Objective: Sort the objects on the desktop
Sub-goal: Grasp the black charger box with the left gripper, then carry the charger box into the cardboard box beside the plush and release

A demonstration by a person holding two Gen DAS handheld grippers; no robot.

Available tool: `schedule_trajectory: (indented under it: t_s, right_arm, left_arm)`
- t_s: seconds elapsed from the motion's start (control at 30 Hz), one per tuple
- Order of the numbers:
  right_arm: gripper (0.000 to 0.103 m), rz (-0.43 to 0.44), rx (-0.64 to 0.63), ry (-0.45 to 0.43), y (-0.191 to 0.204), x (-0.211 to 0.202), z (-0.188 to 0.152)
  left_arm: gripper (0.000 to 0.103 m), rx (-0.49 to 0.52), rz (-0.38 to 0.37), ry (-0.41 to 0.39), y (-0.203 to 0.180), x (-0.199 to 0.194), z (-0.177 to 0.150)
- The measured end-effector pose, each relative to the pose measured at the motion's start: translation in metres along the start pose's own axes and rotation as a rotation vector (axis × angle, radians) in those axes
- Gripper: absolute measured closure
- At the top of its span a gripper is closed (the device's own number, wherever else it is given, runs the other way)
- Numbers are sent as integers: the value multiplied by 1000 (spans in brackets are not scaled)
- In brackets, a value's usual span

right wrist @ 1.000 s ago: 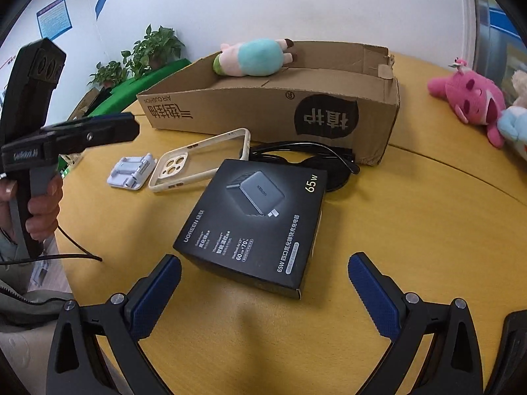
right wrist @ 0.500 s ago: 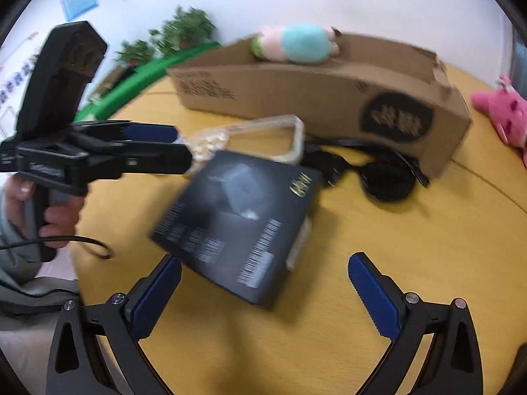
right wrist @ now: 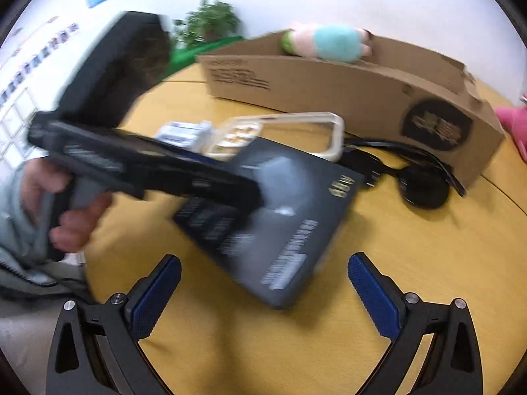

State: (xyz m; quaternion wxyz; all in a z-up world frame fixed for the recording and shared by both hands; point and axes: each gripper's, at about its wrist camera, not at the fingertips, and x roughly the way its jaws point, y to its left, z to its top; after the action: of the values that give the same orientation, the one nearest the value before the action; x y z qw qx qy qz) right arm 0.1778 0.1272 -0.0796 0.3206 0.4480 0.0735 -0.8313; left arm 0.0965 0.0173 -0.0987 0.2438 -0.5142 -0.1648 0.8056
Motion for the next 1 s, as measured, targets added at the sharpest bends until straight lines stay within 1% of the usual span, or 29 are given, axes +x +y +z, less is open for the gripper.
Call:
schedule_trajectory:
  t_s: [0.07,0.13,0.2,0.27,0.37,0.5,0.53,0.6,0.73,0.83,1.0]
  right_arm:
    - [2,-34,-23,4,2,5,1]
    - [6,-36,-46,12,10,14,6]
    - [6,-75,-72,15,16,21,10]
    - [7,-69,-58,3,17,19,8]
    - [9,-88,-64,-14,23,16,10]
    - [9,-111,-85,-89,31,-3,21]
    - [9,-121,-93,-117,34,-11,27]
    - [9,-150,-114,-151,40,-22,39]
    - [9,-168,-144,-225,43,-45,68]
    - [9,-184,-160,-268,39,-59,92]
    - [9,-214,-181,-336,30,-76,135]
  left_arm:
    - [35,12,-6,6,-3,2,-1]
    - [35,41,1,4,-8,4,-1]
    - [35,42,10,-2,-8,2,-1]
    - [40,34,6,-8,-5,-1,-1]
    - [41,59,27,-27,-10,-10,-1]
    - [41,87,23,-102,-19,-38,7]
    - [43,93,23,-118,-20,-45,10]
    - [43,118,28,-160,-26,-63,19]
    - [43,177,41,-233,-39,-90,41]
    - [43,211,48,-281,-48,-106,64]
    - [43,301,87,-366,-67,-130,107]
